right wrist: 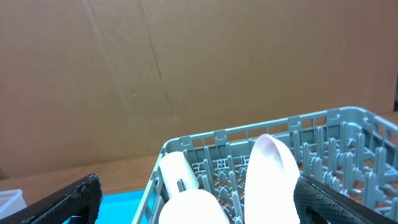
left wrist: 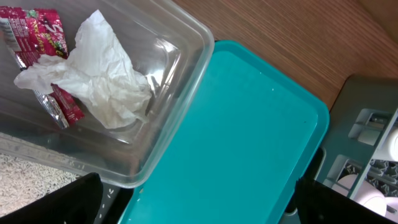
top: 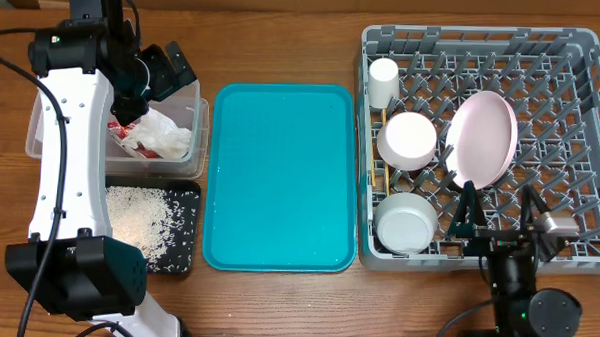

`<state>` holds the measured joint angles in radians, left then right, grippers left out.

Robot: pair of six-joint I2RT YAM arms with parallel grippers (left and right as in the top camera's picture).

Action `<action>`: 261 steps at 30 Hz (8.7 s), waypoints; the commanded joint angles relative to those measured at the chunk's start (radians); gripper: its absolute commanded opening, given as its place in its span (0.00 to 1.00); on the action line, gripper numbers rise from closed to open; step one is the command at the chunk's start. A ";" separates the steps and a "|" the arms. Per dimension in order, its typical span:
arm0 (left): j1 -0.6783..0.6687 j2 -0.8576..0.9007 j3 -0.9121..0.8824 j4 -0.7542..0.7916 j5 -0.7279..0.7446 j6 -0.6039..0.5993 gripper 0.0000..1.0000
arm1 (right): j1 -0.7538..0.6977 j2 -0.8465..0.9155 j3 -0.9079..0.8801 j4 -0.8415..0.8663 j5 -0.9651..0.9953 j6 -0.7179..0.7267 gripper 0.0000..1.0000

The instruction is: Sort waste into correct bins and load items into the dishwasher

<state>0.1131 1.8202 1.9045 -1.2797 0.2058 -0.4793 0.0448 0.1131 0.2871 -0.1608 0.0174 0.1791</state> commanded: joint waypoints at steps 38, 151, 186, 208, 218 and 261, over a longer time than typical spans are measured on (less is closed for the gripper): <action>-0.003 0.001 0.015 0.000 -0.004 0.008 1.00 | -0.006 -0.111 -0.280 0.077 -0.020 -0.082 1.00; -0.059 -1.817 -1.857 1.319 -0.198 0.004 1.00 | -0.006 -0.110 -0.279 0.077 -0.020 -0.082 1.00; -0.127 -1.817 -1.900 1.202 -0.189 0.502 1.00 | -0.006 -0.110 -0.279 0.077 -0.020 -0.082 1.00; -0.127 -1.816 -1.900 1.202 -0.189 0.502 1.00 | -0.007 -0.110 -0.279 0.080 0.015 -0.082 1.00; -0.127 -1.816 -1.900 1.202 -0.189 0.502 1.00 | -0.007 -0.110 -0.279 0.080 0.025 -0.232 1.00; -0.127 -1.816 -1.900 1.202 -0.189 0.502 1.00 | -0.007 -0.110 -0.279 0.080 0.025 -0.232 1.00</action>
<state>-0.0071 0.0158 0.0109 -0.0788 0.0185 0.0036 0.0399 0.0128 0.0185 -0.0891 0.0334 -0.0494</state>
